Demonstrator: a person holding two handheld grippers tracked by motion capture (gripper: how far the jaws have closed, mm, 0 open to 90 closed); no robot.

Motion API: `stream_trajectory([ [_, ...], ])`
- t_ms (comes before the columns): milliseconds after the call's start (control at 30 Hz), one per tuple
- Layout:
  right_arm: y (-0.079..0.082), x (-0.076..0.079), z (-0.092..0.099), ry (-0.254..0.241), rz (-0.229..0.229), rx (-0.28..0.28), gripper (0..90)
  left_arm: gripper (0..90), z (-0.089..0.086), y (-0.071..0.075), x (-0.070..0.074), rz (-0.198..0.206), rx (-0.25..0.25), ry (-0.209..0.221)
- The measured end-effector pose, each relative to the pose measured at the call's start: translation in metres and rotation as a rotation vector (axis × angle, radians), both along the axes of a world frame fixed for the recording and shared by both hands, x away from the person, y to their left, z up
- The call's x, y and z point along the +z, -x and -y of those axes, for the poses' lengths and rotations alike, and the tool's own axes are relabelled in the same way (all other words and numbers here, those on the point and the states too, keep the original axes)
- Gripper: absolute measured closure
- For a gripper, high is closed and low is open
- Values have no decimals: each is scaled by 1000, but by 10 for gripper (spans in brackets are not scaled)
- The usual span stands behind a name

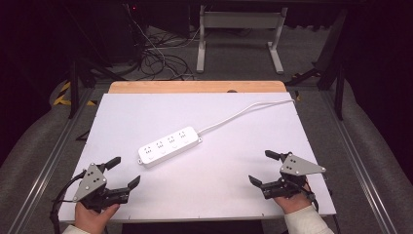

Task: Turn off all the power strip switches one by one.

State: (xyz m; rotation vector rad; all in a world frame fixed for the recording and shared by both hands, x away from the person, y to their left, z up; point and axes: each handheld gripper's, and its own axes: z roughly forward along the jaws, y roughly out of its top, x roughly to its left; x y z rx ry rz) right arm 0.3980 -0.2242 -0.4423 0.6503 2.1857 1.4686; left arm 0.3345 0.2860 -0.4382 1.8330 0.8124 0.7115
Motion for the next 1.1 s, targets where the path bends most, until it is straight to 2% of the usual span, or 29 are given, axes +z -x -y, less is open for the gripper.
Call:
stream_trajectory([
  [67,0,0,0,0,-1,2,38,167,0,1,1,15,-2,7],
  [133,0,-1,-1,1,-3,4,39,169,-1,1,1,11,-8,29],
  [233,0,0,-1,2,0,6,40,169,-1,1,1,5,-7,30],
  [333,0,-1,-1,3,0,10,40,172,0,1,2,15,-3,10],
  [400,0,-1,-1,2,2,12,40,175,0,2,2,14,0,10],
  [467,0,-1,-2,6,0,11,42,185,-1,2,3,10,-23,29],
  [567,0,-1,-2,5,-3,11,42,265,-2,1,5,-1,-34,34],
  [633,0,-1,-2,5,-1,12,43,319,-2,1,6,4,-34,20],
  [700,0,-1,-2,5,-2,12,42,419,-2,1,10,-5,-35,-19],
  [767,0,-2,-3,8,-3,12,43,505,-1,-1,12,-29,-36,-24],
  [967,0,-2,-3,8,-7,17,43,887,1,-11,19,-87,-19,-52],
  [1033,0,-3,-3,7,-8,15,43,898,2,-13,20,-103,-23,-51],
  [1067,0,-3,-3,9,-6,17,43,899,3,-17,20,-127,-45,-47],
  [1100,0,-3,-3,9,-6,17,43,899,3,-17,20,-127,-45,-47],
])
